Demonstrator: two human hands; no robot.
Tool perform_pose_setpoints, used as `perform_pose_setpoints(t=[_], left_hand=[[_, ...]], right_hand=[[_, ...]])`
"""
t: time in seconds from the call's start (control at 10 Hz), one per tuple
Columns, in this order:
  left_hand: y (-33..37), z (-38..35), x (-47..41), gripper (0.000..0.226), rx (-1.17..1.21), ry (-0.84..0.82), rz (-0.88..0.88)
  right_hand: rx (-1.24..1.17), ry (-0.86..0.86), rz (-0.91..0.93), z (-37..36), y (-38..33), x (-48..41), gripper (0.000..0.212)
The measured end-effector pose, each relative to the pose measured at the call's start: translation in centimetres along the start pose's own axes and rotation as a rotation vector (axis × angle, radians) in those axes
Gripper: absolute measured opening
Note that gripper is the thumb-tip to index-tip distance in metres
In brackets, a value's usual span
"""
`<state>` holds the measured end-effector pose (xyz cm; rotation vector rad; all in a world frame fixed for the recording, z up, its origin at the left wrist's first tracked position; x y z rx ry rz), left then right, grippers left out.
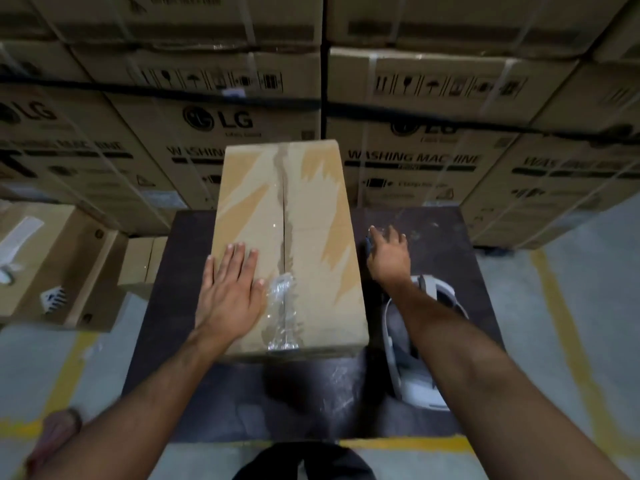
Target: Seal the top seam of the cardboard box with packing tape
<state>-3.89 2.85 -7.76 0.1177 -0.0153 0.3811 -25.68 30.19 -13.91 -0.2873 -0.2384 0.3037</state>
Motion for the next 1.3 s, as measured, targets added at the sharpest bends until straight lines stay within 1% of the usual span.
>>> perform_pose_setpoints(t=[0.1,0.2,0.3,0.4,0.5,0.6,0.7,0.8,0.9,1.0,1.1,1.2,1.3], left_hand=[[0.1,0.2,0.1,0.068,-0.012,-0.013,0.004],[0.2,0.2,0.2,0.066,-0.005,-0.016,-0.001],[0.2,0.3,0.3,0.065,0.0,-0.008,-0.001],[0.3,0.2,0.3,0.065,-0.002,-0.011,0.003],[0.4,0.4,0.4,0.066,-0.008,-0.023,0.007],[0.4,0.5,0.4,0.066,-0.015,-0.024,0.003],[0.3,0.4,0.4,0.066,-0.011,-0.021,-0.001],[0.2,0.4,0.4,0.067,0.005,-0.018,-0.003],[0.3,0.7,0.6,0.069,0.035,-0.029,-0.004],[0.1,0.6,0.6,0.073,0.068,-0.035,-0.012],[0.1,1.1,0.8,0.077,0.114,-0.051,-0.007],[-0.1,1.6,0.5,0.077,0.178,-0.079,-0.015],[-0.6,4.1,-1.0,0.079,0.16,-0.021,-0.033]], right_hand=[[0.013,-0.072,-0.009,-1.9,0.4,0.5,0.069],[0.012,-0.096,-0.006,-3.8,0.8,1.1,0.07],[0.047,-0.069,-0.007,-4.7,1.2,1.6,0.067],[0.08,-0.063,0.015,-4.9,1.4,1.8,0.063],[0.103,-0.108,0.006,-3.8,1.2,1.7,0.062],[-0.031,0.107,-0.015,0.4,-0.2,1.2,0.061],[-0.234,0.425,0.057,6.9,-3.5,1.5,0.06],[-0.151,0.414,0.253,10.2,-8.4,3.4,0.066],[0.046,0.235,0.37,8.4,-11.9,6.7,0.073],[0.136,0.087,0.396,4.9,-12.7,8.7,0.077],[0.144,0.02,0.367,3.1,-12.7,10.5,0.079],[0.141,0.016,0.371,3.7,-13.4,10.5,0.08],[0.187,0.111,0.37,6.8,-14.6,8.5,0.081]])
Point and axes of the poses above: each hand's wrist, its own x-axis away from the middle knuckle, its own z-axis out of the back of the hand, y = z × x, the point moved 3 cm from there along -x, towards the middle knuckle, and after that the axes turned 6 degrees about z, right-handed, at the moved point
